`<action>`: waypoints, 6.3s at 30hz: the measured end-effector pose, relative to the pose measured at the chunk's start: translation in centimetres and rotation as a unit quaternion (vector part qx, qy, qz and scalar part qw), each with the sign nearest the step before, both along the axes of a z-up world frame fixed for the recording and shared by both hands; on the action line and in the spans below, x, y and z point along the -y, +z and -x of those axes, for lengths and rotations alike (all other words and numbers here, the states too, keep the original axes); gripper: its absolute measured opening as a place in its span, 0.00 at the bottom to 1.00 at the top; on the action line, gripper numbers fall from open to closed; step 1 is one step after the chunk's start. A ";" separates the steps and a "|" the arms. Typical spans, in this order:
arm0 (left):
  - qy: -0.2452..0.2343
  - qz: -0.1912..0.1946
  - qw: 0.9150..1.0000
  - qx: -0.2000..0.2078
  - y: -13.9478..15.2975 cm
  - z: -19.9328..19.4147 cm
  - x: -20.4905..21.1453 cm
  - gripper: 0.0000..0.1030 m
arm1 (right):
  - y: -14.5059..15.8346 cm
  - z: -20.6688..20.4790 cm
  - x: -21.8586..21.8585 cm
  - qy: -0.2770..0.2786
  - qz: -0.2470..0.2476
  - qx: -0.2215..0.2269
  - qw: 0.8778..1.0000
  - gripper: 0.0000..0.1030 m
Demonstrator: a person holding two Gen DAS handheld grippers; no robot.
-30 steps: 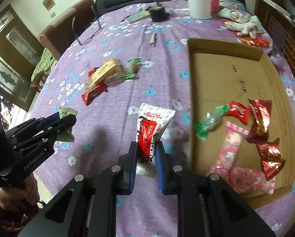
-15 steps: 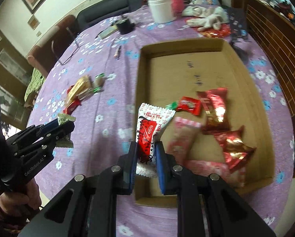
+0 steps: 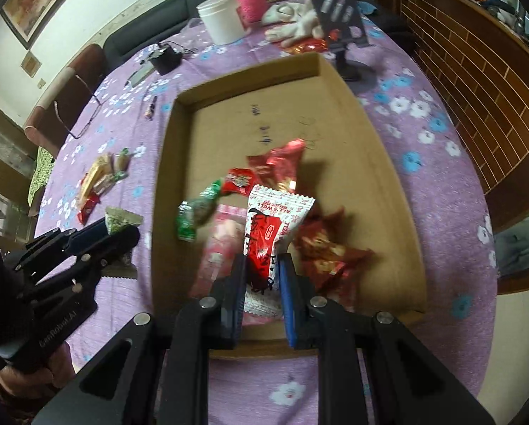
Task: Organize snacks
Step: 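Carry the green-and-white and white-and-red packets toward the cardboard box, then open both tools to drop the two packets into the box, then grasp the yellow cake bar with the left tool while the right tool moves to the pile, then grasp the small red packet with the right tool, then carry the yellow cake bar and red packet over the cardboard box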
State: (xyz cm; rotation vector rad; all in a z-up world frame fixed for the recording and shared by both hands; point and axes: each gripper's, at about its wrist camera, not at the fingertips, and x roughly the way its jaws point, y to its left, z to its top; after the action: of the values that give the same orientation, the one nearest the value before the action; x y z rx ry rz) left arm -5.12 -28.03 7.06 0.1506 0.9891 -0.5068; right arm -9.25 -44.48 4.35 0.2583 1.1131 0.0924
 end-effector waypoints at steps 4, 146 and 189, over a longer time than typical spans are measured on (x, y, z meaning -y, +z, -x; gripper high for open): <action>-0.020 -0.009 1.000 -0.009 -1.1 0.1 2.3 0.22 | -0.7 0.0 1.3 -0.007 -0.002 -0.012 1.000 0.17; 0.168 0.025 0.985 -0.018 -3.9 -0.8 -26.2 0.34 | -2.1 -6.7 -24.7 0.145 -0.056 -0.078 0.985 0.19; 0.116 -0.001 0.993 0.030 -0.6 -0.1 -16.4 0.34 | 1.0 -5.1 -16.1 0.116 -0.070 -0.031 0.990 0.19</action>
State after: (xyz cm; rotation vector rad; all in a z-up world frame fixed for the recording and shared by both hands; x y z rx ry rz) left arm -5.03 -11.59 6.41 0.0501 0.9332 -0.2865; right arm -4.12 -28.37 5.32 0.2570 1.1983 0.3726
